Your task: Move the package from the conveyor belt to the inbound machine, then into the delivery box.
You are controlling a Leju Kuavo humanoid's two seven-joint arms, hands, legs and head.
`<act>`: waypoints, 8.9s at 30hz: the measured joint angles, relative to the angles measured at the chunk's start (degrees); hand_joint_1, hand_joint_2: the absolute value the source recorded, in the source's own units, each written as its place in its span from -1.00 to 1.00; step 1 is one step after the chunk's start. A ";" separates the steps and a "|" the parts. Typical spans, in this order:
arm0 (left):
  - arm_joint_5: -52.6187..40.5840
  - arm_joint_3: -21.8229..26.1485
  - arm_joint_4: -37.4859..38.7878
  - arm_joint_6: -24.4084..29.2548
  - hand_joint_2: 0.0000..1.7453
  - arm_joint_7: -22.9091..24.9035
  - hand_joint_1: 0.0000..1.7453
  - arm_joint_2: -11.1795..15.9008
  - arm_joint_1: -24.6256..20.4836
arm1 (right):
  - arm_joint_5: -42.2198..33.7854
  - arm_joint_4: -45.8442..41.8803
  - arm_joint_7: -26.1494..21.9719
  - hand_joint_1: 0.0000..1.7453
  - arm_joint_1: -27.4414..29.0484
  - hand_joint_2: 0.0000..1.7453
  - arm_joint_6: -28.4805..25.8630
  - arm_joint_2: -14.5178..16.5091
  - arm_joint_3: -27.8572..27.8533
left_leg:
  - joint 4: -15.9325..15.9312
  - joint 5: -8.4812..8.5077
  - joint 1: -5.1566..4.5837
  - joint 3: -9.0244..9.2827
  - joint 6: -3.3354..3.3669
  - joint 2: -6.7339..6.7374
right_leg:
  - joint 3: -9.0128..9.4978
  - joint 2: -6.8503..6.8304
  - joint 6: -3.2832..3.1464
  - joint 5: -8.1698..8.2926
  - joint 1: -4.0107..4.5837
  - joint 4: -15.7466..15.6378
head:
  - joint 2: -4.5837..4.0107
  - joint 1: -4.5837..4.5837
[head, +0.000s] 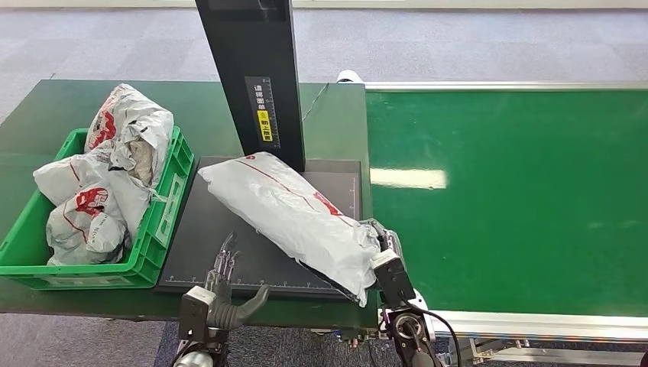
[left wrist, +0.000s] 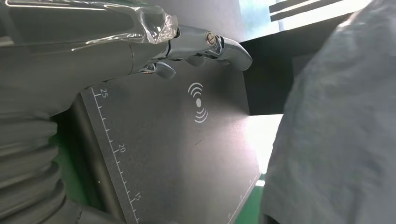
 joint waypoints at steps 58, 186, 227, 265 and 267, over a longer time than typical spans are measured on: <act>0.59 0.22 -0.30 0.05 1.00 -0.09 -1.00 1.01 -0.34 | 3.49 16.12 6.52 -1.00 -13.75 1.00 -1.12 -5.32 -3.52 | 0.03 0.03 -0.01 0.00 0.03 0.00 | 0.00 0.00 0.00 0.03 -0.01 0.00 | 0.00 0.00; -32.91 -17.00 23.97 24.09 1.00 11.80 1.00 16.94 -22.16 | -20.79 11.85 2.17 -1.00 -11.63 1.00 23.12 -6.27 -10.57 | -0.01 0.18 0.00 0.66 0.00 -0.12 | 0.75 -0.18 -0.06 0.07 0.00 0.03 | 0.00 0.01; -5.33 -4.44 -18.38 31.80 1.00 -1.38 1.00 18.70 -10.93 | -21.10 12.08 1.03 -1.00 -10.10 1.00 21.85 -6.99 -10.64 | 0.02 0.20 0.00 0.14 0.00 -0.07 | 0.18 -0.14 -0.07 0.09 0.01 0.04 | 0.00 0.01; 19.37 27.62 -10.26 18.96 1.00 -1.67 1.00 27.80 -20.79 | -19.28 12.23 0.84 -1.00 -9.63 1.00 22.23 -7.40 -11.69 | 0.00 0.31 0.13 0.08 -0.13 -0.02 | 0.04 -0.10 -0.21 0.18 0.14 0.07 | 0.00 0.01; 16.50 28.05 -5.03 20.28 1.00 -1.29 1.00 28.99 -23.60 | -19.03 12.23 0.84 -1.00 -9.63 1.00 22.38 -7.37 -11.71 | 0.01 0.33 0.13 0.07 -0.14 -0.04 | 0.01 -0.11 -0.21 0.18 0.15 0.07 | 0.00 0.01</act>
